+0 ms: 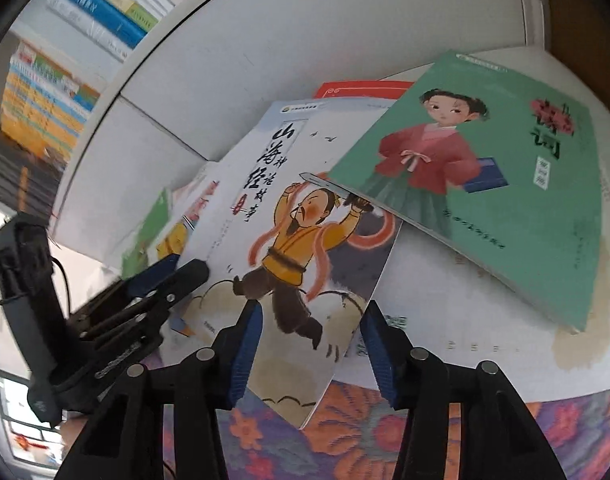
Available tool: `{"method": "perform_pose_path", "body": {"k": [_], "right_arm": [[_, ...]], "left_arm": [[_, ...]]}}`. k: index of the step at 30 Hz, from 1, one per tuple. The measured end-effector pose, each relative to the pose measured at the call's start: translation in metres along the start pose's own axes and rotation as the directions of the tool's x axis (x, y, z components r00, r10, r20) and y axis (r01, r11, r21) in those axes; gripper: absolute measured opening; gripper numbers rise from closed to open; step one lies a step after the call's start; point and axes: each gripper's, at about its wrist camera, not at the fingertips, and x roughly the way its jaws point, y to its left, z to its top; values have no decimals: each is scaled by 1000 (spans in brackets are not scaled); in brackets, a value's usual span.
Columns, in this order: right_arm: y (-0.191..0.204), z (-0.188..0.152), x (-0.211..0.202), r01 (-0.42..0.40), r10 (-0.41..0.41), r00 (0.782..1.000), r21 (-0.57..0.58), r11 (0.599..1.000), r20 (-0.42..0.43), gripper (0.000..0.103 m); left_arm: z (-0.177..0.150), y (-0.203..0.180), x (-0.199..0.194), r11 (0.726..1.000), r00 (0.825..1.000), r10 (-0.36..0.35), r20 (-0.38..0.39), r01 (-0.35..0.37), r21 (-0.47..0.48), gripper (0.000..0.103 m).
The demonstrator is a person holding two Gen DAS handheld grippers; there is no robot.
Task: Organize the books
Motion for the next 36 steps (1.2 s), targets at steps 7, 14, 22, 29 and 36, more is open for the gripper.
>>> {"method": "perform_pose_path", "body": {"k": [7, 14, 22, 29, 36], "right_arm": [[-6, -14, -7, 23, -24, 999, -20, 1000, -41, 51], [-13, -71, -25, -68, 67, 992, -10, 998, -109, 50], [3, -146, -51, -72, 50, 985, -131, 989, -167, 51], [-35, -166, -60, -143, 129, 974, -64, 988, -188, 51], [-41, -145, -43, -225, 202, 956, -91, 970, -211, 53]], "left_arm": [[-32, -14, -20, 999, 998, -38, -46, 37, -31, 42], [-99, -33, -60, 990, 994, -93, -64, 85, -112, 42], [-177, -84, -126, 995, 998, -66, -5, 66, -78, 42], [-188, -71, -118, 993, 998, -49, -44, 44, -114, 42], [-185, -40, -70, 968, 986, -145, -78, 125, -218, 42]]}}
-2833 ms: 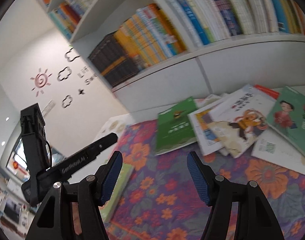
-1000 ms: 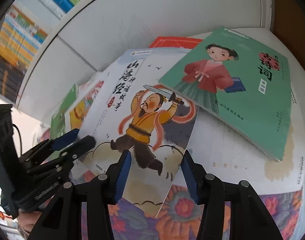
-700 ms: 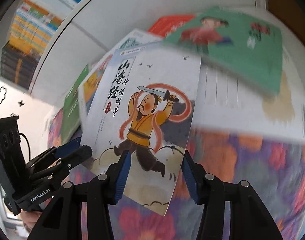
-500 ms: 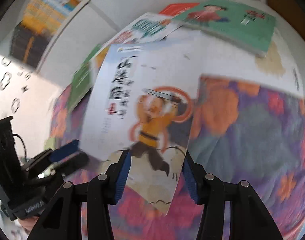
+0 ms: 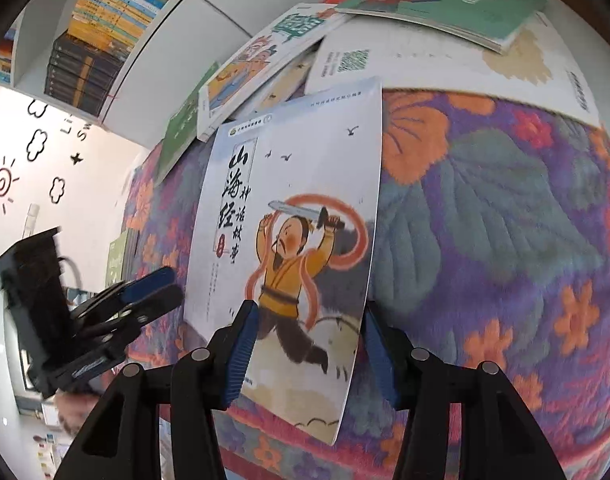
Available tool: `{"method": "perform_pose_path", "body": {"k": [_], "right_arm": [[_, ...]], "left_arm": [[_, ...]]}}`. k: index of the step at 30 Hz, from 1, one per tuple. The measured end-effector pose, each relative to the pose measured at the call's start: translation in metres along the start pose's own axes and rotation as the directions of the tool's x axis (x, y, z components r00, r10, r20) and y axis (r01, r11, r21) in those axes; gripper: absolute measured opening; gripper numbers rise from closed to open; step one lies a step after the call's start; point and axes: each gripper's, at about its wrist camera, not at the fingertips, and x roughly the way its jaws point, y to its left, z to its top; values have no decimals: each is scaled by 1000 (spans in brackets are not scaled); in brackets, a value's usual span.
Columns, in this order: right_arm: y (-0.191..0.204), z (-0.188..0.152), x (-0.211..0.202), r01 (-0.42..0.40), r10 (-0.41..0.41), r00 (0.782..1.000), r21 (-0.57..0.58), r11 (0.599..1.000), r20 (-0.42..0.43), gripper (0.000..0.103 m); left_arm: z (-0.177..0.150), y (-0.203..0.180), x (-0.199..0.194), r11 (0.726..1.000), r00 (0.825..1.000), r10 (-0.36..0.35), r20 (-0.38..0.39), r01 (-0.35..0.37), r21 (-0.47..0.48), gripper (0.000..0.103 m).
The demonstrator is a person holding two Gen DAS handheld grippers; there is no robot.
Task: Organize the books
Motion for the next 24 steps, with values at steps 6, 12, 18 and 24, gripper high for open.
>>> {"method": "perform_pose_path", "body": {"k": [6, 12, 18, 24], "right_arm": [[-16, 4, 0, -138, 140, 989, -43, 990, 56, 55], [6, 4, 3, 7, 5, 995, -117, 993, 104, 48], [12, 8, 10, 105, -86, 984, -114, 988, 156, 31], [-15, 6, 0, -30, 43, 986, -82, 996, 161, 26]], "left_arm": [[-2, 17, 2, 993, 986, -111, 122, 116, -37, 36], [-6, 16, 1, 996, 988, -66, 143, 73, -49, 29], [-9, 12, 1, 999, 986, -28, 164, 34, -34, 29], [-10, 17, -1, 997, 983, -51, 177, 60, -43, 29]]}}
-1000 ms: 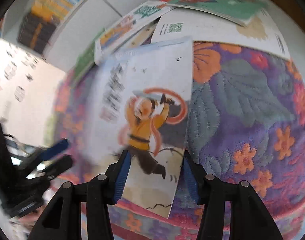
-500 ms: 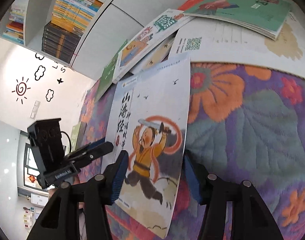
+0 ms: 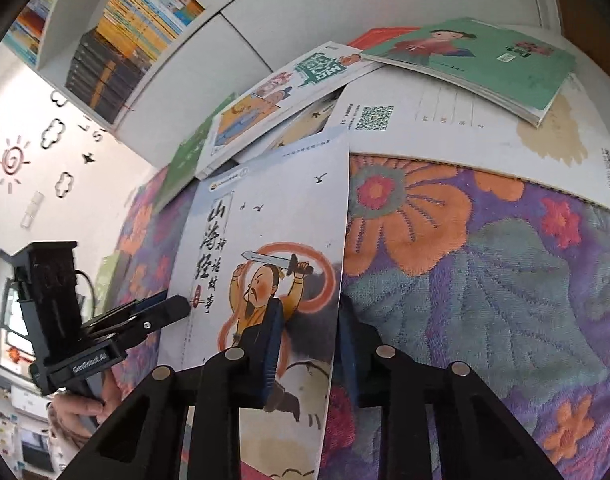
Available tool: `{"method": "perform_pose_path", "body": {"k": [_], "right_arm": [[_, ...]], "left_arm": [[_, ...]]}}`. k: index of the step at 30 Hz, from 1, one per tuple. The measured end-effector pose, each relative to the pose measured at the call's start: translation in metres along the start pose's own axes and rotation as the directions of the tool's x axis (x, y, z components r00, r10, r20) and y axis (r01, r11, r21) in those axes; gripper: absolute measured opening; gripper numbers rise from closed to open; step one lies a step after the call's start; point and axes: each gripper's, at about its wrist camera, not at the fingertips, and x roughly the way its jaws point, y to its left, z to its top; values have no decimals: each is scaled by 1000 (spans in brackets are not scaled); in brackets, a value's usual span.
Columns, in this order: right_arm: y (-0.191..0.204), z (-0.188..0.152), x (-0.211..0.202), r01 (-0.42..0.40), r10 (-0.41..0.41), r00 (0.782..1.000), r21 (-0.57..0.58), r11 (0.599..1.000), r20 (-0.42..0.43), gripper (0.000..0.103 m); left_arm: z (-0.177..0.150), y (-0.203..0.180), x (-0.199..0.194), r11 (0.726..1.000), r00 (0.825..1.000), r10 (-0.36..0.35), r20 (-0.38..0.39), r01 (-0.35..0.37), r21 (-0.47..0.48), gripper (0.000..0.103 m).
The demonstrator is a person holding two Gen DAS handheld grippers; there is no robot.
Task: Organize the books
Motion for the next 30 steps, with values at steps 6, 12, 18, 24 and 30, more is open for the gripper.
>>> {"method": "perform_pose_path", "body": {"k": [6, 12, 18, 24, 30], "right_arm": [[-35, -1, 0, -195, 193, 981, 116, 974, 21, 14], [-35, 0, -1, -197, 197, 980, 118, 973, 16, 13], [-34, -1, -1, -194, 194, 981, 118, 974, 15, 13], [-33, -1, -2, -183, 183, 983, 115, 976, 14, 13], [-22, -3, -3, -114, 114, 993, 75, 991, 14, 13]], "left_arm": [[0, -1, 0, 1000, 1000, 2, 5, -2, 5, 29], [-2, -1, -1, 1000, 1000, 2, 11, -2, 7, 29], [-2, 0, -2, 1000, 1000, 0, 14, 0, 6, 29], [-2, 0, -2, 1000, 1000, 0, 14, -1, 5, 29], [-2, -2, -2, 1000, 1000, 11, 18, -11, 14, 29]]}}
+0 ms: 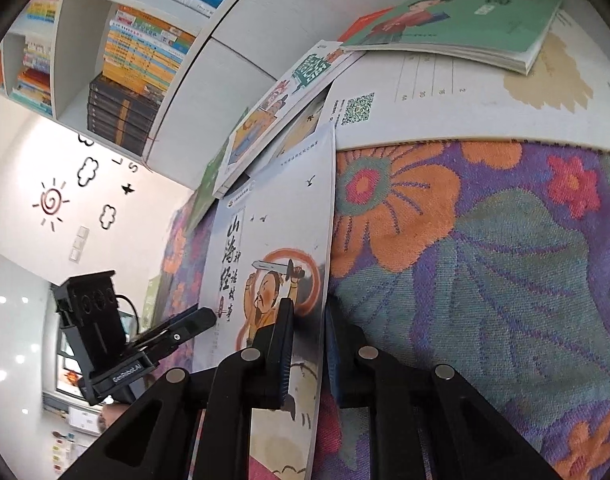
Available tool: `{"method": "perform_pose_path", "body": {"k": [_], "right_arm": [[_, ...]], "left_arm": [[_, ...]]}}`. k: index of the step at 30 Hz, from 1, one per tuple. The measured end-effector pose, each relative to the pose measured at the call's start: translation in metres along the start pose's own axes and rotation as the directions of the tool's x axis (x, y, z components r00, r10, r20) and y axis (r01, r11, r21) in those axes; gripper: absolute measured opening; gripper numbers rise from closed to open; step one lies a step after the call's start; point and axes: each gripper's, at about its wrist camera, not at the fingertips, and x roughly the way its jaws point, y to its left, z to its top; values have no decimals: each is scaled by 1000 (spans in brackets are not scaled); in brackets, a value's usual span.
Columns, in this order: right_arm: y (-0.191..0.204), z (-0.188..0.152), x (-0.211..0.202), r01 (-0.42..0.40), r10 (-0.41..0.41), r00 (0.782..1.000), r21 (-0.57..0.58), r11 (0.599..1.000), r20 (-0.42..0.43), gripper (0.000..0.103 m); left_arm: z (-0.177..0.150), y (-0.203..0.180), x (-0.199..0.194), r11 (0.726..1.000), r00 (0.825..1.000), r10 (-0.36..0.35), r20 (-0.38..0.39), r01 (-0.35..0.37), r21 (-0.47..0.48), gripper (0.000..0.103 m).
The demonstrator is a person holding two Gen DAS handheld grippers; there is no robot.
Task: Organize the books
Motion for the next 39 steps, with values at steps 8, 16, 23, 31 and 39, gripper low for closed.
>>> {"method": "perform_pose_path", "body": {"k": [8, 16, 23, 31, 39], "right_arm": [[-1, 0, 1, -5, 5, 1000, 2, 1000, 3, 13], [-2, 1, 1, -12, 12, 1000, 7, 1000, 2, 13], [-4, 1, 2, -27, 27, 1000, 16, 1000, 1, 13], [-6, 1, 1, -34, 34, 999, 20, 999, 2, 13], [-7, 0, 1, -34, 34, 999, 20, 999, 2, 13]], "left_arm": [[0, 1, 0, 1000, 1000, -5, 1, 5, -3, 29], [0, 0, 1, 1000, 1000, -4, 2, 4, -2, 29], [0, 0, 1, 1000, 1000, -2, 4, 2, 2, 29], [0, 0, 1, 1000, 1000, 4, 6, -4, 8, 29], [0, -1, 1, 1000, 1000, 4, 6, -4, 8, 29]]}}
